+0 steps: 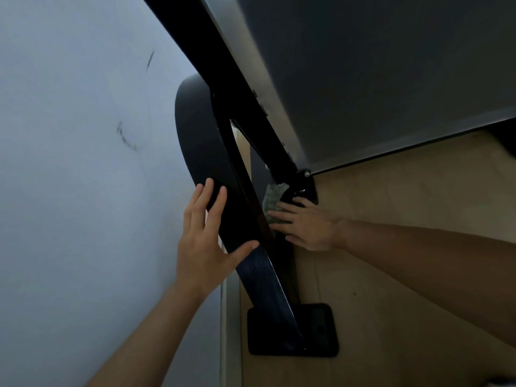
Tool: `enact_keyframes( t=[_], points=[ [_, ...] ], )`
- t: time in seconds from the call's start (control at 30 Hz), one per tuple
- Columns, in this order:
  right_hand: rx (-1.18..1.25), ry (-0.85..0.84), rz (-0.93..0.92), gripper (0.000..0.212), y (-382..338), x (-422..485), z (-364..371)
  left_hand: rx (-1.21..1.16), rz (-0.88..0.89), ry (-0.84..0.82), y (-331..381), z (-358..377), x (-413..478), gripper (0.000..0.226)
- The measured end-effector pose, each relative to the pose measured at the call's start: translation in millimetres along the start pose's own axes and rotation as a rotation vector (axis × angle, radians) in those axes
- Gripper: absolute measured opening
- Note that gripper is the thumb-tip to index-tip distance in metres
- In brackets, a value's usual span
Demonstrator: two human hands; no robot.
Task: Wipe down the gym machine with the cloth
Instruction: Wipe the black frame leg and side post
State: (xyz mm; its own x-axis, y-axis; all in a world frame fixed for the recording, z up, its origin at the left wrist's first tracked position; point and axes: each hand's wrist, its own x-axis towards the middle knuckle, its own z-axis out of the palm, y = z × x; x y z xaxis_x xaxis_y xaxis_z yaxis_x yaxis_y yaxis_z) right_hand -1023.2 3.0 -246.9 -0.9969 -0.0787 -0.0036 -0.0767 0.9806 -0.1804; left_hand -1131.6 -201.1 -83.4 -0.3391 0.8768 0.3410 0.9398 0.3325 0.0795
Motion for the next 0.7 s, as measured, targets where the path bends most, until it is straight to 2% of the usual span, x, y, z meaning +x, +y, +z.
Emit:
enact_keyframes(
  t=[0.1, 0.17, 0.33, 0.53, 0.6, 0.7],
  points=[
    [-0.033, 0.075, -0.199, 0.045, -5, -10, 5, -0.005, -0.004, 0.001, 0, 1, 0, 0.102],
    [-0.009, 0.113, -0.263, 0.042, -3, -8, 3, -0.006, -0.001, 0.000, 0, 1, 0, 0.101],
    [0.021, -0.103, -0.061, 0.051, 11, 24, -17, -0.002, -0.007, -0.006, 0, 1, -1, 0.103],
    [0.041, -0.079, 0.145, 0.068, 22, 37, -19, -0.009, -0.006, -0.002, 0, 2, -2, 0.102],
    [0.154, -0.013, 0.157, 0.064, 16, 31, -13, -0.009, -0.002, 0.008, -1, 2, -2, 0.103],
    [0.326, 0.051, 0.144, 0.042, 10, 25, -14, -0.006, 0.019, 0.029, -5, 3, 0, 0.103]
  ],
)
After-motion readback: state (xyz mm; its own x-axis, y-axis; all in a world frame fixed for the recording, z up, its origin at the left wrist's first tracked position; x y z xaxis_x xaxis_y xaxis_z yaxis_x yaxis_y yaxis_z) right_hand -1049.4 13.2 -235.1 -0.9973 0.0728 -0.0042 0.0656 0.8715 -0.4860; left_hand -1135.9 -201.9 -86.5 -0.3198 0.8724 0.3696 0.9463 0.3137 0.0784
